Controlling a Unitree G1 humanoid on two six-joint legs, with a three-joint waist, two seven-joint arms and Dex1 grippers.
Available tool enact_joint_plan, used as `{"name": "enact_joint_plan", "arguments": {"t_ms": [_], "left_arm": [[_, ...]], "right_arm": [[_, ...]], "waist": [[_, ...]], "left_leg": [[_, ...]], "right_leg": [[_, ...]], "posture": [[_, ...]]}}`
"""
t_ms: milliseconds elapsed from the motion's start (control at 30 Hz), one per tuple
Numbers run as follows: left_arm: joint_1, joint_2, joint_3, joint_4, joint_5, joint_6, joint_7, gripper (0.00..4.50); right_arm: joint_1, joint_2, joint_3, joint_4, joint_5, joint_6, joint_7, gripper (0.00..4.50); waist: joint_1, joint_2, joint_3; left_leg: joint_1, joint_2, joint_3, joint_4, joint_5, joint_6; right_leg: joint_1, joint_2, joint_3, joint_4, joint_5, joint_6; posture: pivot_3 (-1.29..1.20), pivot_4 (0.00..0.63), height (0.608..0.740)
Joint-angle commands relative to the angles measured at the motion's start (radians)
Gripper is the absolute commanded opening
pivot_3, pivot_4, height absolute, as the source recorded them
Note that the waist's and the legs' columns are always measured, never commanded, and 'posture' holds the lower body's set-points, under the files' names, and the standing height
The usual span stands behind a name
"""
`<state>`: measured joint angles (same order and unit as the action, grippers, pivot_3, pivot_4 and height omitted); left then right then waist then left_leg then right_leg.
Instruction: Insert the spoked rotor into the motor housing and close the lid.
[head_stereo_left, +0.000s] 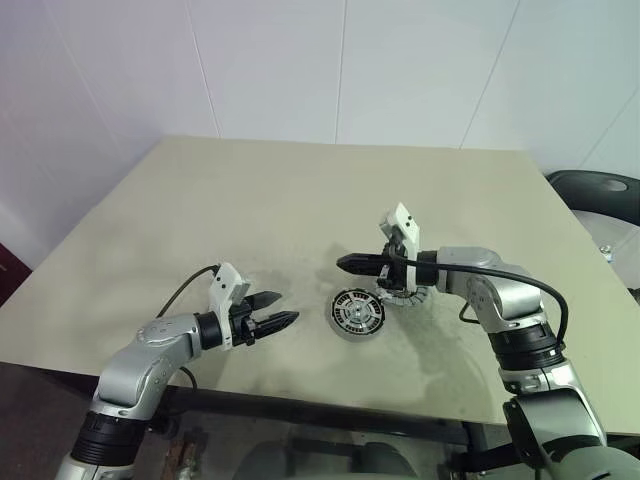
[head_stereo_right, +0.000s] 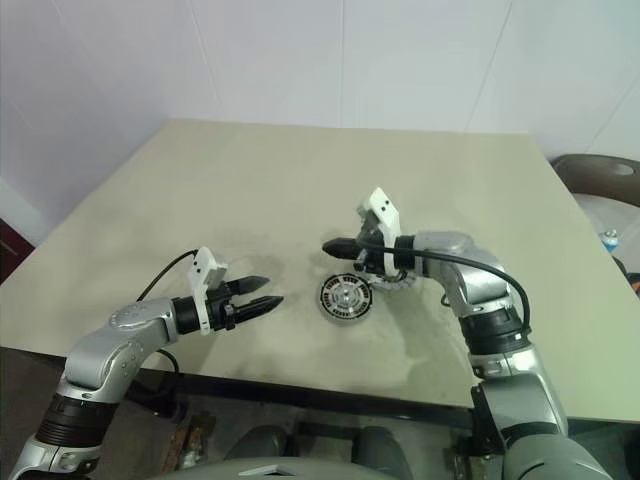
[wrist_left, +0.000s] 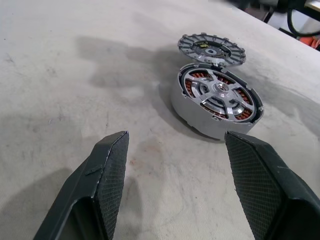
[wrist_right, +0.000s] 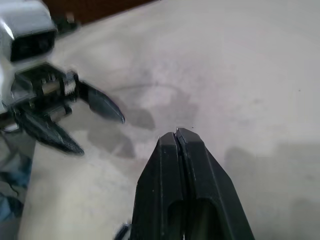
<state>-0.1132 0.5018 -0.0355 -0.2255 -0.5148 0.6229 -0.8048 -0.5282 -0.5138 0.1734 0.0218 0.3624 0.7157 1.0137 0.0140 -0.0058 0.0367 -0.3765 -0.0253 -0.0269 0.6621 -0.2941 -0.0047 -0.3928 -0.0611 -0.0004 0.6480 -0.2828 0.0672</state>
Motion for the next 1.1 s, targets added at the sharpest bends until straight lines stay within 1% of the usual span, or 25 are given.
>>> {"name": "enact_joint_plan", "arguments": {"t_ms": [33, 200, 367, 433, 500, 567, 633, 667, 733, 867, 900, 967, 1100], "left_arm": [[-0.010, 0.005, 0.015, -0.025, -0.014, -0.010, -0.009, 3.25], [-0.008, 0.007, 0.018, -0.020, -0.012, -0.014, -0.014, 3.25], [-0.011, 0.008, 0.021, -0.010, -0.008, -0.019, -0.018, 3.25], [-0.012, 0.007, 0.022, -0.009, -0.006, -0.020, -0.017, 3.25], [-0.011, 0.005, 0.021, -0.009, -0.005, -0.020, -0.017, 3.25], [-0.007, 0.002, 0.019, -0.011, -0.004, -0.020, -0.016, 3.25], [-0.003, -0.002, 0.015, -0.014, -0.003, -0.022, -0.015, 3.25], [-0.002, -0.004, 0.014, -0.014, -0.003, -0.022, -0.015, 3.25], [-0.003, -0.006, 0.013, -0.014, -0.003, -0.022, -0.016, 3.25], [-0.011, -0.007, 0.015, -0.006, -0.001, -0.024, -0.018, 3.25], [-0.012, -0.006, 0.016, -0.004, -0.001, -0.026, -0.019, 3.25], [-0.014, -0.005, 0.020, 0.000, 0.000, -0.028, -0.021, 3.25], [-0.014, -0.001, 0.023, 0.002, 0.001, -0.027, -0.024, 3.25]], "right_arm": [[0.046, -0.038, 0.066, -0.040, -0.061, -0.097, 0.033, 0.04], [0.088, -0.054, 0.121, -0.003, -0.134, -0.192, 0.031, 0.04], [0.057, -0.032, 0.115, 0.056, -0.164, -0.229, 0.012, 0.04], [0.034, -0.018, 0.088, 0.054, -0.127, -0.196, 0.019, 0.04], [0.013, -0.005, 0.054, 0.044, -0.077, -0.139, 0.029, 0.04], [-0.017, 0.007, 0.004, 0.021, 0.008, -0.049, 0.049, 0.04], [-0.032, 0.009, -0.015, 0.006, 0.044, -0.010, 0.055, 0.04], [-0.027, 0.002, -0.003, 0.001, 0.033, -0.020, 0.058, 0.04], [0.013, -0.032, 0.057, -0.003, -0.035, -0.090, 0.068, 0.04], [0.097, -0.092, 0.174, 0.048, -0.205, -0.293, 0.060, 0.04], [0.106, -0.095, 0.181, 0.063, -0.218, -0.307, 0.059, 0.04], [0.110, -0.087, 0.179, 0.093, -0.233, -0.327, 0.046, 0.04], [0.066, -0.046, 0.122, 0.094, -0.171, -0.276, 0.041, 0.04]], "waist": [[-0.002, 0.000, 0.000], [-0.006, 0.000, 0.000], [-0.003, 0.000, 0.000], [-0.003, 0.000, 0.000], [-0.002, 0.000, 0.000], [-0.002, 0.000, 0.000], [-0.002, 0.000, 0.000], [-0.001, 0.000, 0.000], [0.000, 0.000, 0.000], [-0.002, 0.001, 0.000], [-0.004, 0.002, 0.000], [-0.003, 0.001, -0.001], [-0.002, 0.000, -0.002]], "left_leg": [[0.000, 0.000, 0.000, 0.000, 0.000, 0.000], [0.001, 0.000, 0.000, 0.000, 0.000, 0.000], [0.003, 0.000, 0.000, 0.001, 0.000, 0.000], [0.003, 0.000, 0.000, 0.002, 0.000, 0.000], [0.003, 0.000, 0.000, 0.002, 0.000, 0.000], [0.002, 0.000, 0.000, 0.002, 0.000, 0.000], [0.002, 0.000, 0.000, 0.001, 0.000, 0.000], [0.001, 0.000, 0.000, 0.001, 0.000, 0.000], [0.001, 0.000, 0.000, 0.000, 0.000, 0.000], [0.001, 0.000, 0.000, 0.000, 0.000, 0.000], [0.001, 0.000, 0.000, 0.000, 0.000, 0.000], [0.004, 0.000, 0.001, 0.000, 0.000, 0.000], [0.005, 0.000, 0.000, 0.002, 0.000, 0.000]], "right_leg": [[0.000, 0.000, 0.000, 0.000, 0.000, 0.000], [0.000, 0.000, 0.000, 0.002, 0.000, 0.000], [0.002, 0.001, 0.000, 0.002, 0.000, 0.000], [0.003, 0.001, 0.000, 0.002, 0.000, 0.000], [0.003, 0.001, 0.000, 0.002, 0.000, 0.000], [0.002, 0.001, 0.000, 0.002, 0.000, 0.000], [0.002, 0.001, 0.000, 0.001, 0.000, 0.000], [0.001, 0.001, 0.000, 0.001, 0.000, 0.000], [0.001, 0.001, 0.000, 0.000, 0.000, 0.000], [0.001, 0.000, 0.000, -0.001, 0.000, 0.000], [0.001, 0.000, 0.000, -0.001, 0.000, 0.000], [0.004, 0.000, 0.001, 0.000, 0.000, 0.000], [0.005, 0.001, 0.000, 0.001, -0.001, -0.003]], "posture": [[0.00, 0.000, 0.740], [0.00, 0.000, 0.740], [0.00, 0.000, 0.740], [0.00, 0.000, 0.740], [0.00, 0.000, 0.740], [0.00, 0.000, 0.740], [0.00, 0.000, 0.740], [0.00, 0.000, 0.740], [0.00, 0.000, 0.740], [0.00, 0.000, 0.740], [0.00, 0.000, 0.740], [0.00, 0.000, 0.740], [0.00, 0.000, 0.740]]}}
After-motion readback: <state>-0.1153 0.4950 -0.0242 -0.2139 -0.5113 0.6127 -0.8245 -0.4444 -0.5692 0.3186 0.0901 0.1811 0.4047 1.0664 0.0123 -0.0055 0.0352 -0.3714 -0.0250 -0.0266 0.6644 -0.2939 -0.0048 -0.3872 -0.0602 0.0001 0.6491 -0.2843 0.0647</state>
